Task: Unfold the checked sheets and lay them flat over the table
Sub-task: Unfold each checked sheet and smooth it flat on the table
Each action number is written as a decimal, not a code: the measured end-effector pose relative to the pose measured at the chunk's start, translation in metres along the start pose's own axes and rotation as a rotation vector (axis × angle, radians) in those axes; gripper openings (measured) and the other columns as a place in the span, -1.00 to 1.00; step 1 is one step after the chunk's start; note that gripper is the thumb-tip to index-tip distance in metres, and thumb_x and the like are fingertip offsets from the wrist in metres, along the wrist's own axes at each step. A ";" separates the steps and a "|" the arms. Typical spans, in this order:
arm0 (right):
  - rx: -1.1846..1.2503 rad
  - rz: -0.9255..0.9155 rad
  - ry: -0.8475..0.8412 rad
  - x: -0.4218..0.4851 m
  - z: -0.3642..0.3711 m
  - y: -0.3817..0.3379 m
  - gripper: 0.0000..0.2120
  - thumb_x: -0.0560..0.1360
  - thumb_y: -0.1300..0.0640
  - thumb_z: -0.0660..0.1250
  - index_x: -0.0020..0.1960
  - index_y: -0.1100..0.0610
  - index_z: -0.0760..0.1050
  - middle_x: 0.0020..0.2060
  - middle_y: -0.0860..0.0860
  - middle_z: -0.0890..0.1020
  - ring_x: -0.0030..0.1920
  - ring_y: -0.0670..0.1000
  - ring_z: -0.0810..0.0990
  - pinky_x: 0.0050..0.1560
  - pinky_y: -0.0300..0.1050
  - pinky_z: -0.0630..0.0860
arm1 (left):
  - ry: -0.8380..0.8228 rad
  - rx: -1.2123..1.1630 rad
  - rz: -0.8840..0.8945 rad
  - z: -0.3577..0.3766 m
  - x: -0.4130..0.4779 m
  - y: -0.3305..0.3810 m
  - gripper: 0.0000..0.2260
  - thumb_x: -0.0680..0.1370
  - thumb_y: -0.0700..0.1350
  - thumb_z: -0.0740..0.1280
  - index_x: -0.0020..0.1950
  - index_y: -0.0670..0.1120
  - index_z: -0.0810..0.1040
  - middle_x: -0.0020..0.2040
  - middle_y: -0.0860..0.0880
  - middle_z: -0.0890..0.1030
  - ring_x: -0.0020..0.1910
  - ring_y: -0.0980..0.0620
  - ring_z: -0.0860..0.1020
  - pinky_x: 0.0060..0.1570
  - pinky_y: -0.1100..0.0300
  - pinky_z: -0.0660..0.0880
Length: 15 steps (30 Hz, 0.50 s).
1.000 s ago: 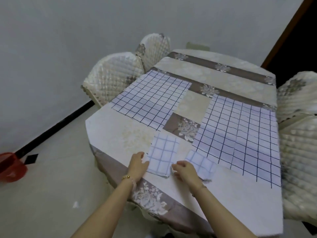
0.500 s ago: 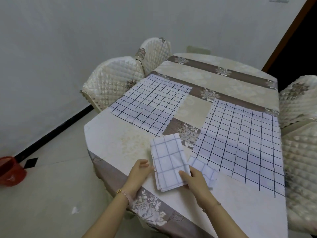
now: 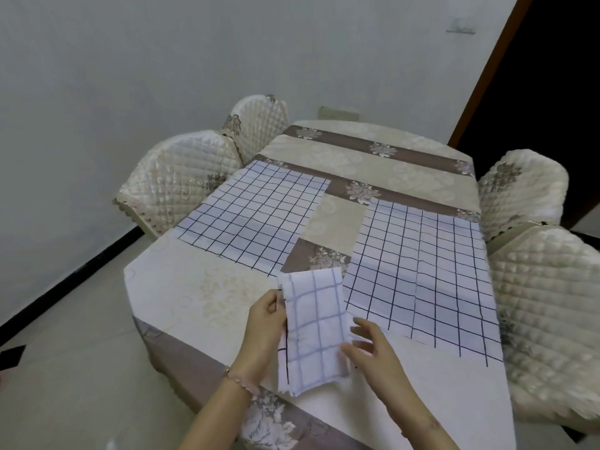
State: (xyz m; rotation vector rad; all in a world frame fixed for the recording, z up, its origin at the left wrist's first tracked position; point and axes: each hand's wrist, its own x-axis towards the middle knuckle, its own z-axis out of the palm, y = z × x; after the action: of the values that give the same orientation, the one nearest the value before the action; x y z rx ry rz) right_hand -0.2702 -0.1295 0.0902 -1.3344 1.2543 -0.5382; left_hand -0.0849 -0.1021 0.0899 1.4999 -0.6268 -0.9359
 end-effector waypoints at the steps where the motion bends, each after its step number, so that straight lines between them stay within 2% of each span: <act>1: -0.049 -0.064 0.077 -0.003 -0.001 -0.003 -0.62 0.51 0.16 0.34 0.28 -0.05 0.38 0.19 -0.12 0.50 0.16 -0.13 0.49 0.04 -0.26 0.42 | 0.005 0.077 0.064 0.003 -0.004 0.002 -0.76 0.60 -0.18 0.22 -0.20 -0.31 0.43 -0.30 -0.13 0.45 -0.27 0.05 0.38 -0.26 0.22 0.33; 3: -0.033 -0.182 0.156 -0.012 -0.003 -0.013 -0.65 0.51 0.14 0.33 0.26 -0.07 0.40 0.19 -0.21 0.50 0.19 -0.21 0.47 0.08 -0.29 0.39 | -0.010 0.185 0.148 0.008 -0.012 0.005 -0.72 0.60 -0.12 0.22 -0.24 -0.25 0.39 -0.33 -0.10 0.40 -0.32 0.07 0.34 -0.34 0.26 0.25; 5: 0.081 -0.202 0.103 -0.019 0.000 -0.025 -0.71 0.52 0.10 0.33 0.21 -0.12 0.45 0.17 -0.29 0.52 0.18 -0.27 0.49 0.06 -0.35 0.43 | -0.056 0.223 0.199 0.013 -0.021 0.007 -0.78 0.59 -0.10 0.25 -0.21 -0.18 0.44 -0.32 -0.11 0.48 -0.32 0.06 0.40 -0.31 0.21 0.30; 6: 0.162 -0.172 0.045 -0.021 0.002 -0.030 -0.73 0.52 0.08 0.32 0.20 -0.13 0.46 0.16 -0.27 0.54 0.17 -0.26 0.52 0.09 -0.31 0.47 | -0.099 0.221 0.214 0.015 -0.025 0.009 -0.83 0.58 -0.11 0.27 -0.18 -0.14 0.48 -0.28 -0.09 0.55 -0.30 0.05 0.48 -0.26 0.20 0.36; 8: 0.326 -0.107 -0.058 -0.024 0.009 -0.036 -0.75 0.54 0.08 0.30 0.21 -0.06 0.50 0.14 -0.15 0.62 0.14 -0.17 0.59 0.12 -0.16 0.56 | -0.242 0.206 0.199 0.019 -0.034 0.011 -0.95 0.55 -0.10 0.31 -0.05 -0.05 0.55 -0.10 0.03 0.65 -0.11 0.11 0.61 -0.15 0.23 0.50; 11: 0.406 -0.102 -0.071 -0.026 0.014 -0.038 -0.77 0.55 0.09 0.27 0.19 0.04 0.56 0.09 0.02 0.66 0.11 -0.06 0.63 -0.06 -0.20 0.60 | -0.380 0.218 0.148 0.019 -0.047 0.013 -0.78 0.49 -0.05 0.38 0.12 0.06 0.52 0.12 0.12 0.59 0.14 0.22 0.54 0.00 0.27 0.56; 13: 0.423 -0.106 -0.047 -0.028 0.015 -0.037 -0.78 0.56 0.08 0.26 0.15 0.07 0.58 0.08 0.08 0.65 0.10 -0.02 0.64 -0.10 -0.24 0.59 | -0.385 0.225 0.125 0.018 -0.050 0.014 -0.64 0.40 0.06 0.41 0.17 0.07 0.49 0.17 0.11 0.56 0.20 0.21 0.51 0.09 0.27 0.53; 15: 0.411 -0.118 -0.037 -0.029 0.014 -0.035 -0.80 0.57 0.11 0.25 0.10 0.10 0.60 0.04 0.10 0.67 0.06 -0.01 0.65 -0.10 -0.24 0.59 | -0.388 0.195 0.104 0.016 -0.052 0.014 -0.56 0.33 0.21 0.38 0.15 0.08 0.49 0.17 0.11 0.57 0.19 0.17 0.54 0.15 0.18 0.53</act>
State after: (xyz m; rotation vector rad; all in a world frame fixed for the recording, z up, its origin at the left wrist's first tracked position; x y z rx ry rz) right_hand -0.2547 -0.1063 0.1293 -1.0675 0.9729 -0.8040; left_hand -0.1242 -0.0707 0.1142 1.4490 -1.0931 -1.1197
